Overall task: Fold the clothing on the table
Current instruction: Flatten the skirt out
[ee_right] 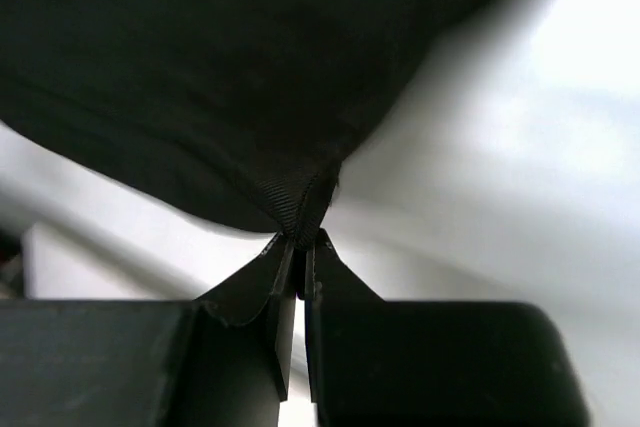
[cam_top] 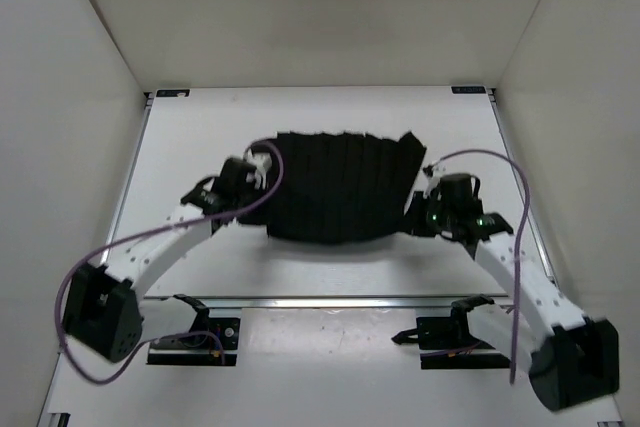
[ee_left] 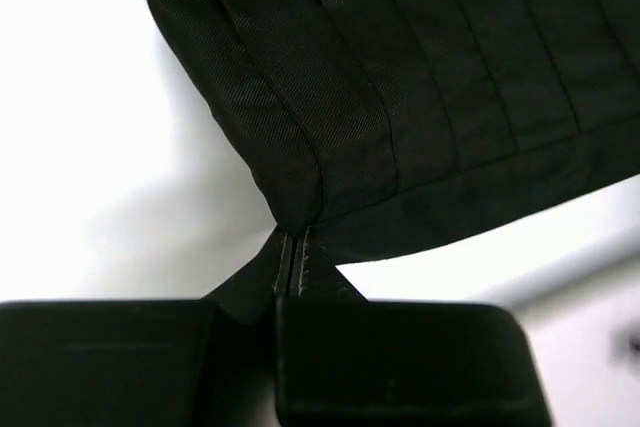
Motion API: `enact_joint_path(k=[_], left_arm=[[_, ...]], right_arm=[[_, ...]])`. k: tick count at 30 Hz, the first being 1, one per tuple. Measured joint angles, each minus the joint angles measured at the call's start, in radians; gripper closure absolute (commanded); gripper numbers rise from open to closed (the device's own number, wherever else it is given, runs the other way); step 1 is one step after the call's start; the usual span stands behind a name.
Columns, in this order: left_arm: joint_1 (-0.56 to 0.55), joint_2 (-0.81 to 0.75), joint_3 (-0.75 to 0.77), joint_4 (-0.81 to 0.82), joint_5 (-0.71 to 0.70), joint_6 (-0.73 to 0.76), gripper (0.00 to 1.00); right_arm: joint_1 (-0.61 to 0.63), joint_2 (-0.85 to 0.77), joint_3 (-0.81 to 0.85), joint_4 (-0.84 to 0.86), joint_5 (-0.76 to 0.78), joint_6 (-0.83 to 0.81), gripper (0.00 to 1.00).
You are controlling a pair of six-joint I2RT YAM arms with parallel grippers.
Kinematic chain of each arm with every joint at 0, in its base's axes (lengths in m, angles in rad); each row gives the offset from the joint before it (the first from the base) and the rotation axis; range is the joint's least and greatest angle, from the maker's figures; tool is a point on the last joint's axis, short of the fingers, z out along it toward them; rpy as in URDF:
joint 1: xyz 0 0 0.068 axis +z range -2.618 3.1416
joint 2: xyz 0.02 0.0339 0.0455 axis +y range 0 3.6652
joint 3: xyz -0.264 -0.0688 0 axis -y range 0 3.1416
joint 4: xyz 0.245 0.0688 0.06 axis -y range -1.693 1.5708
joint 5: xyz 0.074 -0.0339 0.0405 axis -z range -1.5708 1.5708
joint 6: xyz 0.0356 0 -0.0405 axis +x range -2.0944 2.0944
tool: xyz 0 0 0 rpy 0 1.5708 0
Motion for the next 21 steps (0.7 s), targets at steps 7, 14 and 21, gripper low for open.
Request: enact_joint_path(k=[7,14,21], left_arm=[[-0.004,-0.453,-0.213,-0.207,0.102,-0.158,1.00],[0.077,-0.180,-0.109,-0.153,0.131,-0.137,1.00],[0.113,0.271,0.358,-0.068,0.072,-0.031,1.00]], right_arm=[[0.096,-0.433,-0.169,-0.097,-0.082,0.211,1.00],[-0.067,-0.120,-0.137,-0.002,-0.185,0.210,1.00],[-0.159,0.316,0.279,0.045,-0.175,0.086,1.00]])
